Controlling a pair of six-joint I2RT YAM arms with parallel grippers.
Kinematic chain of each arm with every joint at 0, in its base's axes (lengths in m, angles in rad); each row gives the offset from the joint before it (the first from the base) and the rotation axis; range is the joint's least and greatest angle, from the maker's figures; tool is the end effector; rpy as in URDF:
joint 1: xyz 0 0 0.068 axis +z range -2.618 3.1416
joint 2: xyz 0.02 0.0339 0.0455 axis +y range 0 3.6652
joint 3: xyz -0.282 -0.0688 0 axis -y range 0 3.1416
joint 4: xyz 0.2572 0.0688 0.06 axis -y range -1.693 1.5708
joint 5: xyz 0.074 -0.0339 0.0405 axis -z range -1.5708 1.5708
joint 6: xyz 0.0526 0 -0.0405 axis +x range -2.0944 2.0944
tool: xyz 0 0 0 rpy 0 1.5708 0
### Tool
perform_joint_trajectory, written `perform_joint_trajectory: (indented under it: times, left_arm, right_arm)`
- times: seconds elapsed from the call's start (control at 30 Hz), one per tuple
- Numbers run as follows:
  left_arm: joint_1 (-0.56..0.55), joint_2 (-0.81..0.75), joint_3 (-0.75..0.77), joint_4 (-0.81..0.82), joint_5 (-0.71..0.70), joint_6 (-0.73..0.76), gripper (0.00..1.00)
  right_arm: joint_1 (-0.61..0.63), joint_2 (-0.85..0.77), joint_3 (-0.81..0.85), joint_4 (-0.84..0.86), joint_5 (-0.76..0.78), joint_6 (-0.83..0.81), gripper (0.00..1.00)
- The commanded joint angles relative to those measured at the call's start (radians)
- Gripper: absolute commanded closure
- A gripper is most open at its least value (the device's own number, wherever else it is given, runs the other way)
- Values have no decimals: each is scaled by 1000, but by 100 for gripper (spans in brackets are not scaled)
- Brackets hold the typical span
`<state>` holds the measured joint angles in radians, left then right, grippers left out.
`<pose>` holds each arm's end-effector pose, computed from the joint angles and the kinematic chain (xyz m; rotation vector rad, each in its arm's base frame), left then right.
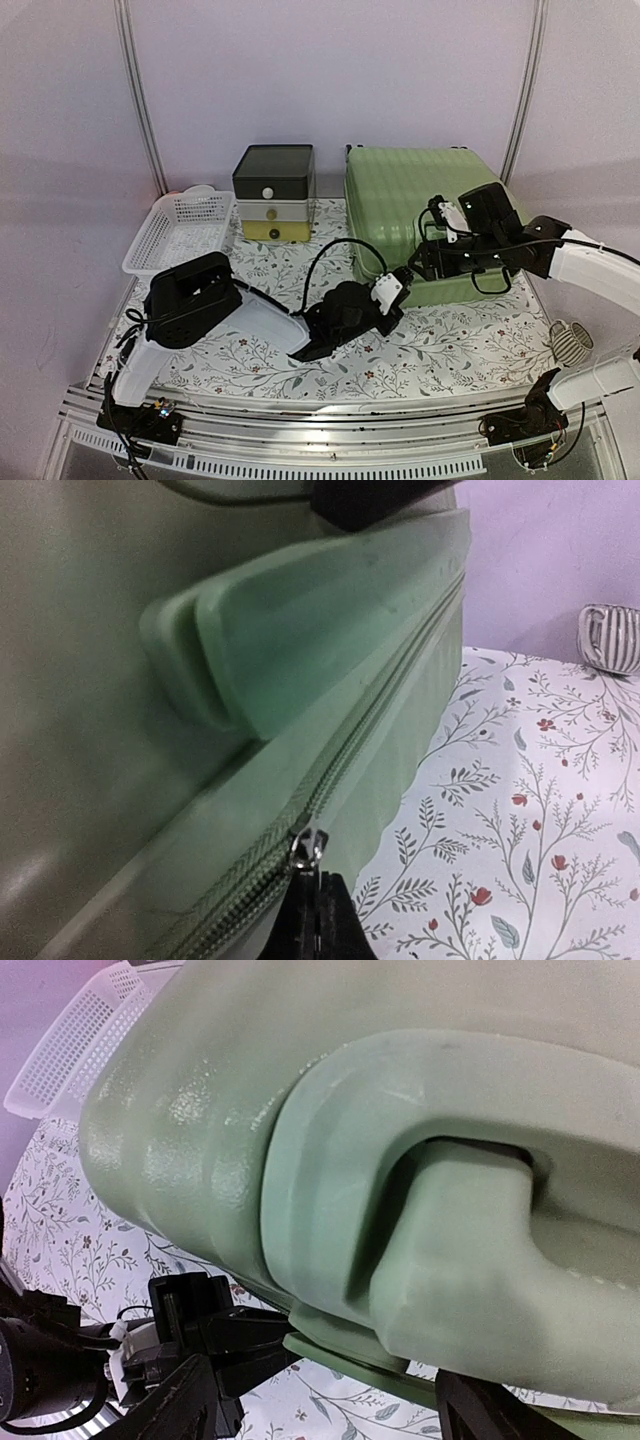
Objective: Open, take out, and arrange the luggage
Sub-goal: Hold the luggage at the center of the board.
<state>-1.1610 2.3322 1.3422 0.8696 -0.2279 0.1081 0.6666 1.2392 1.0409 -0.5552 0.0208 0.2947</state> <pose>0.2221 -0.4815 0.1205 0.8765 1.4842 -0.5940 0.2243 0.1750 0.3017 -0.4275 2.3303 0.4525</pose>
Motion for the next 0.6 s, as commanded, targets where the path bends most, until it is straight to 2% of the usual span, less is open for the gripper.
perform_joint_trajectory:
  times: [0.0, 0.1, 0.2, 0.27, 0.57]
  left_arm:
    - [-85, -39, -54, 73, 77, 18, 100]
    - [-84, -46, -74, 87, 73, 5, 100]
    - [-85, -47, -79, 92, 72, 2, 100]
    - [-85, -50, -81, 92, 67, -2, 100]
    - [-85, -67, -94, 97, 73, -17, 100]
  right_arm:
    - [0, -86, -25, 34, 116, 1, 20]
    - [-24, -128, -27, -36, 178, 1, 12]
    - [-81, -168, -37, -84, 195, 5, 9]
    - [-142, -206, -54, -94, 179, 17, 1]
    - [-460, -314, -153, -25, -152, 25, 1]
